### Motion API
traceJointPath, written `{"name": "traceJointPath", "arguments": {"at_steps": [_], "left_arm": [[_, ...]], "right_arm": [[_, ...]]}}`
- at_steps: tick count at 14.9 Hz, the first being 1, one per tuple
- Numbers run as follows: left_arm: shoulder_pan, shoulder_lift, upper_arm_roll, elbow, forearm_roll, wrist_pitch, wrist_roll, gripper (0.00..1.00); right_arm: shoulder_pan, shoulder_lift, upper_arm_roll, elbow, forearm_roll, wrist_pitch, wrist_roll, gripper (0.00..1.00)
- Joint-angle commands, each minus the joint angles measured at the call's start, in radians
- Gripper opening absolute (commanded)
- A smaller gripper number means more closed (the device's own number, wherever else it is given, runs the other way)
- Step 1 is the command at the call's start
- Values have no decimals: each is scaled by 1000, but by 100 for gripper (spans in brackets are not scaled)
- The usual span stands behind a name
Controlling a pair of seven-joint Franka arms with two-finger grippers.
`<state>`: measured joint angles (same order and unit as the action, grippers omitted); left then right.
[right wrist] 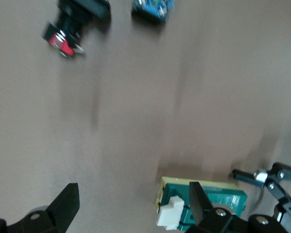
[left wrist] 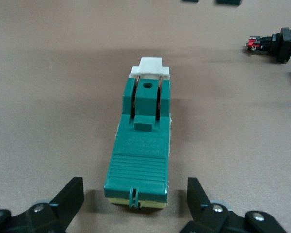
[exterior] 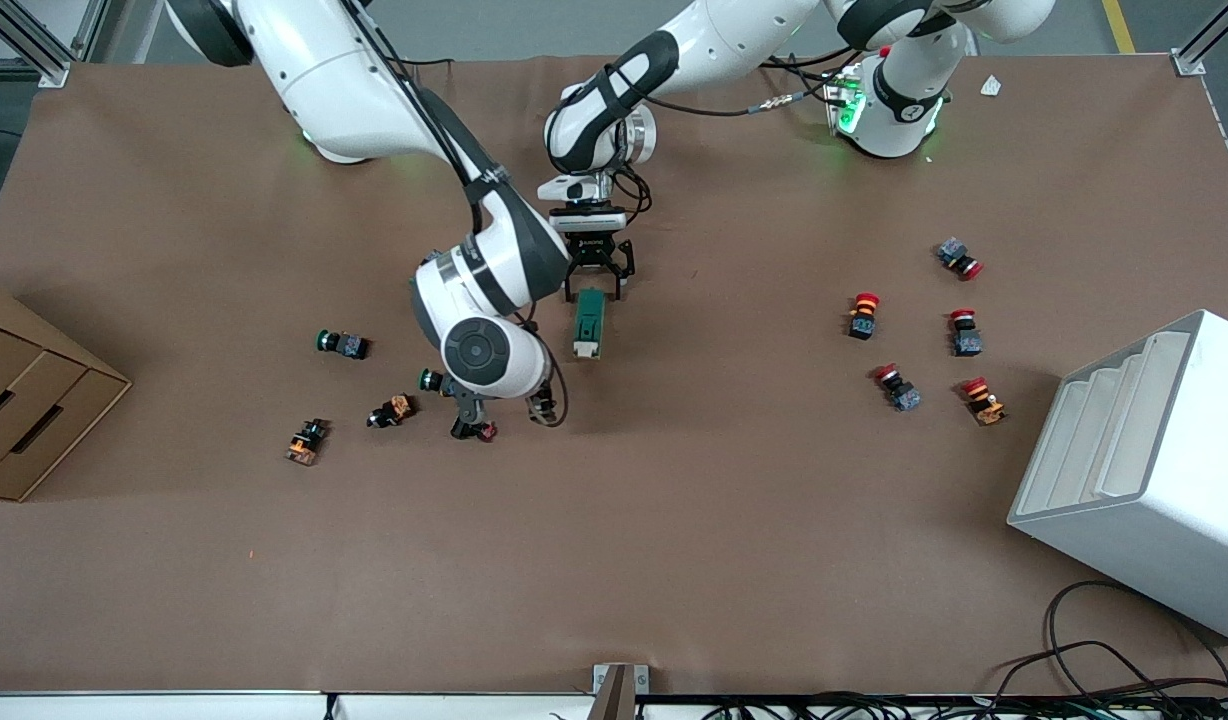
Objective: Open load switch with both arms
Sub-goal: 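Lower the left gripper onto the switch while the right gripper reaches the lever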
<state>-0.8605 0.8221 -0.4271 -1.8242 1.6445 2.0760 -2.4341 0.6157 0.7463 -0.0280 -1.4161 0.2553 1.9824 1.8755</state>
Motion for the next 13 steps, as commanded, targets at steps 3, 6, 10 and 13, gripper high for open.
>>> {"name": "traceJointPath", "arguments": {"at_steps": [3, 6, 10, 13], "left_arm": [[-21, 18, 7, -32, 17, 1, -39, 94], [-26, 22, 7, -38, 17, -4, -42, 95], [-26, 20, 7, -38, 17, -4, -48, 95], [-25, 20, 7, -43, 15, -4, -51, 95]], "right_arm": [[47, 57, -9, 20, 51, -4, 112, 100], [62, 62, -9, 19, 104, -10, 122, 100], [85, 62, -9, 20, 102, -78, 123, 100], [91, 58, -7, 26, 102, -158, 123, 100]]}}
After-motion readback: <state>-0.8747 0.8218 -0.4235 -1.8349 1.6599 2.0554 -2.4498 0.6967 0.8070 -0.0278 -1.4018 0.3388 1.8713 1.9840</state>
